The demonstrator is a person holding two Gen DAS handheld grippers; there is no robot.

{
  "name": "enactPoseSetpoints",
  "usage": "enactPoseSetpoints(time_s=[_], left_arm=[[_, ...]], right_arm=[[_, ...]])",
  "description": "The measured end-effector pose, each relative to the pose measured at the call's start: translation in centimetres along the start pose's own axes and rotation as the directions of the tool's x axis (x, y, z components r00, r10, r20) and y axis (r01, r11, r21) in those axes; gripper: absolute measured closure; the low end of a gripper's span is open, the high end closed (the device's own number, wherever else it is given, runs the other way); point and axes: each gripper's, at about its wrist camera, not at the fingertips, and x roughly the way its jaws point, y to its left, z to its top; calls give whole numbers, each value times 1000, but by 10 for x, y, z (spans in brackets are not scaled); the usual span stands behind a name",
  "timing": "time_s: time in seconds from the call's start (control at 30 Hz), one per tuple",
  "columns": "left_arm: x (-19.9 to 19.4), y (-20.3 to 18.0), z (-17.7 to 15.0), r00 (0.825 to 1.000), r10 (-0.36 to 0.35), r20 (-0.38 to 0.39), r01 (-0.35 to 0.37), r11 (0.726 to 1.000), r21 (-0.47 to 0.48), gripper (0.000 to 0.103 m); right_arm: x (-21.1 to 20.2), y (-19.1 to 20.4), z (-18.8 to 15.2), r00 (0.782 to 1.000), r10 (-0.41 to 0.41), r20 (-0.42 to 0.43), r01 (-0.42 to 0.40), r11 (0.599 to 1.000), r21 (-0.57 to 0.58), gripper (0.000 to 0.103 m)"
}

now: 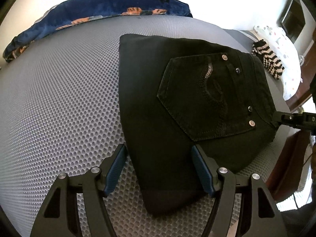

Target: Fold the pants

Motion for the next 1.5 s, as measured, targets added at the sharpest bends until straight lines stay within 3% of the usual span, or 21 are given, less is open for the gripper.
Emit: enactPoseSetpoints(time_s=[0.17,0.23,0.37,0.53,0.77,1.03,1.27,1.37,1.5], left_arm=[[-2,1,0,1000,5,5,-5,1000,-7,35],[-5,1,1,1000,9,14,-9,1000,-3,35],[-13,3,4,999,27,33,-27,1000,1,35],[-20,14,11,996,71,52,-71,997,-14,35],[-22,26,18,991,123,52,-120,992,-48,34],[-22,30,24,992,114,46,-111,992,-64,28],[-20,41,32,995,83,48,-76,989,-128,28],[-19,45,38,995,86,53,-77,985,-152,27],[-17,55,47,997,60,54,-48,979,-200,27]], right_arm=[[0,2,4,1000,-6,4,6,1000,4,78],[0,2,5,1000,-15,7,15,1000,-2,69],[0,6,9,999,-31,14,32,999,-29,64],[-1,11,17,998,-48,34,50,997,-55,50],[6,12,29,997,-68,36,70,995,-73,47],[11,9,33,996,-77,37,79,994,-75,43],[-1,16,49,989,-78,122,88,993,-79,42],[-1,21,61,985,-79,154,93,992,-86,35],[5,24,74,987,-53,149,66,994,-89,35]])
